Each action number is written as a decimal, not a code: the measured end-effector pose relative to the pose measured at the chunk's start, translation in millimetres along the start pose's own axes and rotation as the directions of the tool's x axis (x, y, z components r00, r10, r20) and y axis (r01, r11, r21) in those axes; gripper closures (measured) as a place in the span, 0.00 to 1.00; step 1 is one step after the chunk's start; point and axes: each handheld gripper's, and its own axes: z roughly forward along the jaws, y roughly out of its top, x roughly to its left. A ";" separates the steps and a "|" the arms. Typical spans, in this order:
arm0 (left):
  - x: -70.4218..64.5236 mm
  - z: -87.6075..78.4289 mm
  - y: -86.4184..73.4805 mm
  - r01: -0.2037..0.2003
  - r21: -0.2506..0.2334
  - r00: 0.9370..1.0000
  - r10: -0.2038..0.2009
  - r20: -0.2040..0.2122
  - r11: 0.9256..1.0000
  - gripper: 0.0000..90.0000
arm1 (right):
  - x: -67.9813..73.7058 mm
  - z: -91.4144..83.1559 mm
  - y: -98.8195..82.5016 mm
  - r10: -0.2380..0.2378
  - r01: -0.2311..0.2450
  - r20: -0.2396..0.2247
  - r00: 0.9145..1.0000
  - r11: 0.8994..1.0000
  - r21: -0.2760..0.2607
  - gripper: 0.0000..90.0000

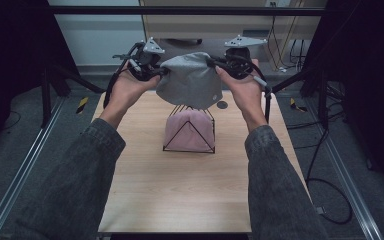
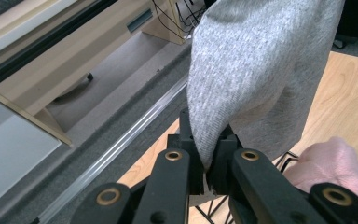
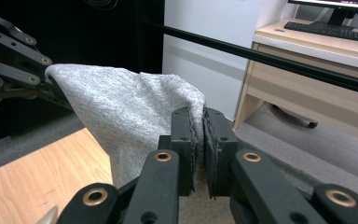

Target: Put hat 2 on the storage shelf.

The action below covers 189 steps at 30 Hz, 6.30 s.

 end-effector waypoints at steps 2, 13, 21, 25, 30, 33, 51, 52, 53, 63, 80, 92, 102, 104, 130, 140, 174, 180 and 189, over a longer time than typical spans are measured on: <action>-0.2 2.3 -2.2 0.006 0.004 1.000 -0.006 0.001 1.000 0.97 | 0.3 2.1 -3.2 -0.010 0.010 0.003 1.000 1.000 0.009 0.93; -4.0 18.1 -17.9 0.025 0.022 1.000 -0.026 0.011 0.999 0.97 | -0.7 9.5 -22.0 0.010 -0.010 0.000 1.000 0.999 0.034 0.93; -9.5 25.4 -32.9 0.043 0.031 0.999 -0.043 0.025 0.999 0.97 | 2.0 12.4 -35.9 0.014 -0.014 -0.008 1.000 0.998 0.055 0.93; -12.7 29.6 -41.3 0.043 0.045 0.998 -0.045 0.037 0.998 0.97 | 4.1 14.5 -45.7 0.018 -0.017 -0.014 1.000 0.997 0.073 0.93; -18.0 32.9 -50.0 0.049 0.053 0.997 -0.052 0.056 0.997 0.97 | 8.9 14.0 -60.1 0.012 -0.011 -0.015 1.000 0.995 0.101 0.93; -22.2 34.5 -53.4 0.051 0.057 0.997 -0.055 0.058 0.997 0.97 | 9.5 12.9 -64.0 0.020 -0.018 -0.014 1.000 0.995 0.103 0.93; -36.2 40.8 -65.9 0.050 0.074 0.996 -0.056 0.076 0.996 0.97 | 16.8 1.7 -82.1 0.022 -0.019 -0.019 1.000 0.992 0.128 0.92; -36.8 41.6 -66.9 0.053 0.070 0.995 -0.058 0.077 0.996 0.97 | 16.7 1.9 -83.4 0.025 -0.022 -0.021 0.999 0.992 0.128 0.92; -36.8 41.6 -66.9 0.053 0.070 0.995 -0.058 0.077 0.996 0.97 | 16.7 1.9 -83.4 0.025 -0.022 -0.021 0.999 0.992 0.128 0.92; -38.4 47.8 -76.2 0.060 0.094 0.994 -0.068 0.082 0.994 0.96 | 17.0 7.4 -95.2 0.041 -0.037 -0.024 0.999 0.988 0.152 0.92; -42.2 52.3 -82.9 0.061 0.104 0.994 -0.070 0.086 0.993 0.96 | 16.8 10.3 -108.4 0.062 -0.057 -0.023 0.998 0.983 0.172 0.92; -41.8 59.8 -96.9 0.083 0.125 0.992 -0.094 0.084 0.989 0.96 | 19.4 19.9 -118.1 0.067 -0.060 -0.028 0.997 0.977 0.203 0.92; -40.6 65.4 -107.8 0.101 0.145 0.989 -0.115 0.090 0.984 0.95 | 21.1 28.1 -124.6 0.079 -0.070 -0.033 0.996 0.973 0.219 0.91; -40.8 66.4 -109.5 0.104 0.147 0.989 -0.119 0.091 0.984 0.94 | 21.5 28.6 -125.4 0.077 -0.068 -0.037 0.996 0.973 0.220 0.91; -42.8 29.7 -106.3 0.125 0.076 0.992 -0.127 0.024 0.989 0.50 | 19.7 -5.3 -119.3 0.097 -0.096 0.009 0.995 0.975 0.202 0.64; -49.2 10.1 -102.0 0.084 0.062 0.996 -0.081 -0.041 0.995 0.39 | 25.4 -15.2 -116.9 0.100 -0.098 0.003 0.995 0.974 0.206 0.56; -89.7 -53.8 -167.9 0.051 0.092 0.995 -0.059 0.079 0.994 0.06 | 47.9 -84.7 -133.5 0.039 -0.047 0.038 0.999 0.968 0.245 0.14; -92.0 -55.5 -187.1 0.065 0.112 0.991 -0.077 0.107 0.992 0.06 | 45.0 -94.1 -156.7 0.057 -0.071 0.058 0.997 0.957 0.280 0.11; -92.3 -47.3 -218.2 0.102 0.188 0.983 -0.127 0.130 0.977 0.06 | 39.4 -96.0 -194.5 0.076 -0.099 0.077 0.994 0.927 0.362 0.10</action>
